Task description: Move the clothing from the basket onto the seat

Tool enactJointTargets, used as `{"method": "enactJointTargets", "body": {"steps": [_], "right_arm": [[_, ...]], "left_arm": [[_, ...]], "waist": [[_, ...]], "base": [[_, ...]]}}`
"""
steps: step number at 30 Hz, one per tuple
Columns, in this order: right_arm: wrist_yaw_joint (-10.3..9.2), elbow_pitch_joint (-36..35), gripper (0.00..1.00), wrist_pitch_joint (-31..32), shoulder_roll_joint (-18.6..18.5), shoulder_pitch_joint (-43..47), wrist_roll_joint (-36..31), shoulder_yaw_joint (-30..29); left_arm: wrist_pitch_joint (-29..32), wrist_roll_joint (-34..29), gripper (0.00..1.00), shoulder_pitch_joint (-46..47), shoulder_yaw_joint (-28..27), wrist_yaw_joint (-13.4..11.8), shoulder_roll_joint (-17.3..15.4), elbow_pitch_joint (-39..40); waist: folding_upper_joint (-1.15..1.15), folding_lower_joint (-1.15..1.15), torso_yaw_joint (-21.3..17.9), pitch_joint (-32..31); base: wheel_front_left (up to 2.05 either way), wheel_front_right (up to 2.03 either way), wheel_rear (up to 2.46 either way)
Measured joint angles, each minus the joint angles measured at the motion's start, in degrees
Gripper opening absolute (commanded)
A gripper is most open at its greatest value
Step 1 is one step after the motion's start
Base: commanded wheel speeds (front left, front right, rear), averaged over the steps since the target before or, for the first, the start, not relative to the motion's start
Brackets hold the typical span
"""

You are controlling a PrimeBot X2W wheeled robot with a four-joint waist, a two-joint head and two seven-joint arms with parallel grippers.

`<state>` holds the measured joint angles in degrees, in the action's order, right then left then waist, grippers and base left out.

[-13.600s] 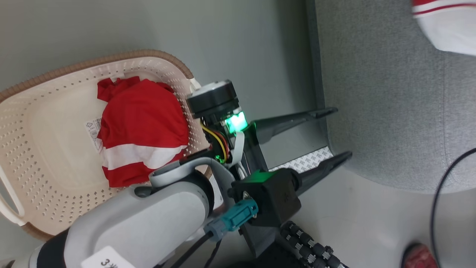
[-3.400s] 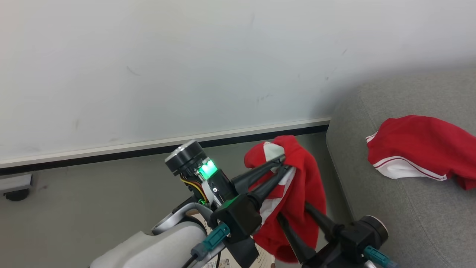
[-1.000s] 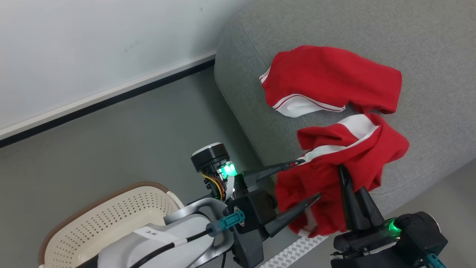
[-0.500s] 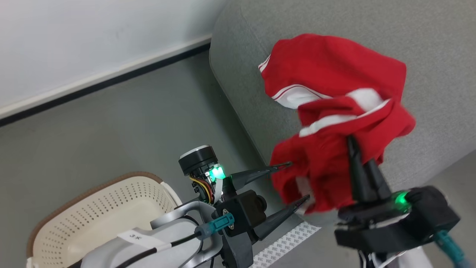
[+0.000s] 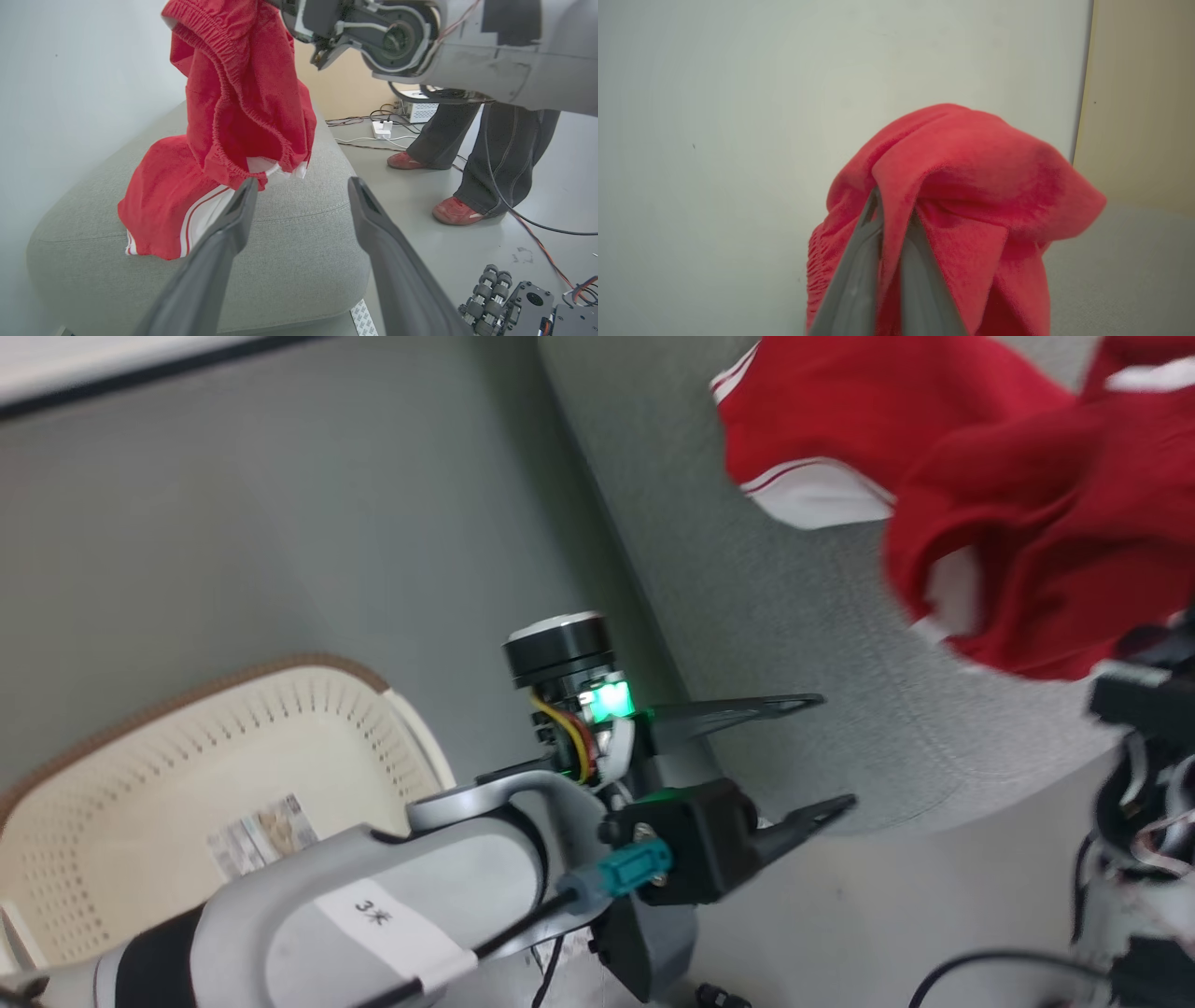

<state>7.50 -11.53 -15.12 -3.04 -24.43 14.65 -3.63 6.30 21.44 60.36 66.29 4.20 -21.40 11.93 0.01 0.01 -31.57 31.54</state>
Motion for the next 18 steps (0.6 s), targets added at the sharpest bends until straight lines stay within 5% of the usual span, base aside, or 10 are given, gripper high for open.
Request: {"method": "enactJointTargets", "body": {"steps": [6, 18], "right_arm": [[0.0, 2.2, 0.0, 0.0, -2.4, -11.9, 1.6, -10.7], [0.0, 10.8, 0.0, 0.0, -21.5, -26.9, 4.0, -19.3]], "left_arm": [[2.7, -0.1, 1.0, 6.0, 1.2, 1.8, 1.8, 3.1], [6.1, 0.2, 1.0, 11.7, 2.8, 2.7, 2.1, 6.6]], "waist": [[0.0, 0.01, 2.0, 7.8], [0.0, 0.0, 6.0, 17.5]], "base": [[0.0, 0.0, 0.0], [0.0, 0.0, 0.0]]}}
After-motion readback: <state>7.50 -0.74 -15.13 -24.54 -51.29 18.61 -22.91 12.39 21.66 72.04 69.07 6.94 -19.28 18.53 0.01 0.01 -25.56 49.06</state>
